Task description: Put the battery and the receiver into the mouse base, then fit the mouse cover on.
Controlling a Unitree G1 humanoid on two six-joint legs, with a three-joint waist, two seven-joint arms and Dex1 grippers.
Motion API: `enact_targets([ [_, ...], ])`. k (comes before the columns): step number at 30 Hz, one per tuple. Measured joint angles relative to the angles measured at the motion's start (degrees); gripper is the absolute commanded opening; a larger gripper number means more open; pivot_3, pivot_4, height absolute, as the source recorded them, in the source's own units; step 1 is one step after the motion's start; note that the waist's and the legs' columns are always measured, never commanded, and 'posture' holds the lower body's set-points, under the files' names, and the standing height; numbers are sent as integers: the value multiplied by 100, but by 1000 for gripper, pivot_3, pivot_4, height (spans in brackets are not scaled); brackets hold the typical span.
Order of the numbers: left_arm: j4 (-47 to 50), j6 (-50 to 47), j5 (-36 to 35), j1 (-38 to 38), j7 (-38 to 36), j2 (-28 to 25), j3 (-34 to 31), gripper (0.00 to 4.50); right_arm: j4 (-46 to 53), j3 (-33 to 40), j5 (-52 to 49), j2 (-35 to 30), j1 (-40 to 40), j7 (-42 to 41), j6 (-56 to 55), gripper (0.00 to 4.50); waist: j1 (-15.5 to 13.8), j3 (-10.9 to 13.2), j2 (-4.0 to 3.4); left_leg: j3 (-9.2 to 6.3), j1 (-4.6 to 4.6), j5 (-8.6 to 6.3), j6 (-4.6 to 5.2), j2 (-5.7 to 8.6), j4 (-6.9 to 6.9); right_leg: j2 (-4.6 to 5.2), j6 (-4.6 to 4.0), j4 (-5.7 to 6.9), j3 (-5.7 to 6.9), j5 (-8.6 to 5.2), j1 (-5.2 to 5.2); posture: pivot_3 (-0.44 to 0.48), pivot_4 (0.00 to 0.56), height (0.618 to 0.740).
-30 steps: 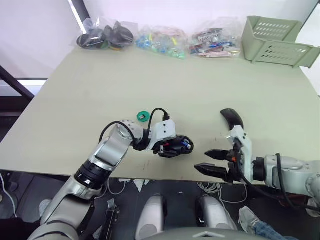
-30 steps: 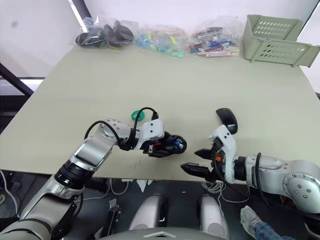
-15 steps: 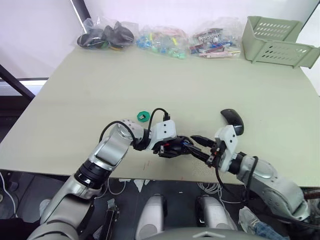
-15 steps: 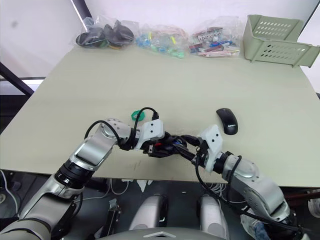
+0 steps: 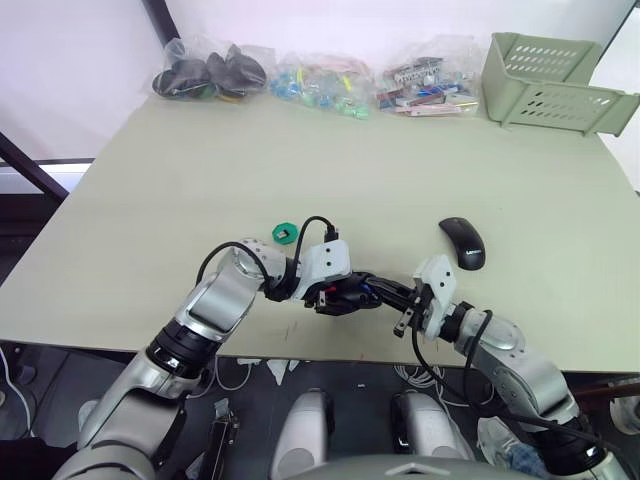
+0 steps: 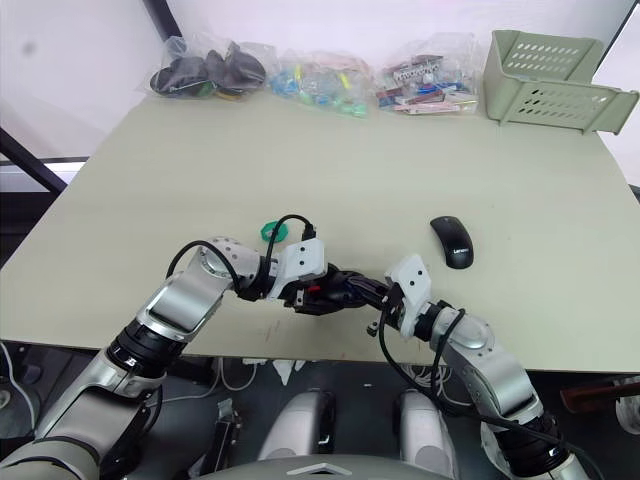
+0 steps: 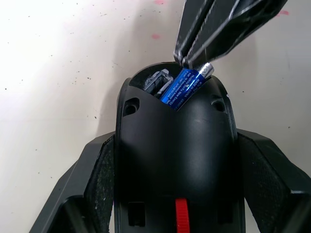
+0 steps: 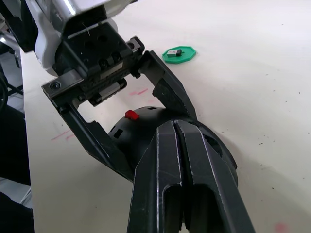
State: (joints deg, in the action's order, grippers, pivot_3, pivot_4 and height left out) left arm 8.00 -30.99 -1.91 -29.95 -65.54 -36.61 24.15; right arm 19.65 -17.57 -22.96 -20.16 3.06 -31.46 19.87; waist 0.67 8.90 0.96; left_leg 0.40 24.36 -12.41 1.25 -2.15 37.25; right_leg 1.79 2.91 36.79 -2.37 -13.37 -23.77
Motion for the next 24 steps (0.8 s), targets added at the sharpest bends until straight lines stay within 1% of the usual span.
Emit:
enact_targets([
  [19,-4,-85,1,38,56,-34,-17,3077,-756,35,366,485,-101,-263,-557,17,15,-11,9,48,-56,0,0,-5,-5,1,0,13,-40,1,20,0,150,740],
  [24,-30,-84,7,52,68,-47,-14,3077,-1237,-30,580,597,49,-370,-798,17,30,-32,21,55,-65,0,0,-9,-5,0,-2,17,-48,2,19,0,150,740],
])
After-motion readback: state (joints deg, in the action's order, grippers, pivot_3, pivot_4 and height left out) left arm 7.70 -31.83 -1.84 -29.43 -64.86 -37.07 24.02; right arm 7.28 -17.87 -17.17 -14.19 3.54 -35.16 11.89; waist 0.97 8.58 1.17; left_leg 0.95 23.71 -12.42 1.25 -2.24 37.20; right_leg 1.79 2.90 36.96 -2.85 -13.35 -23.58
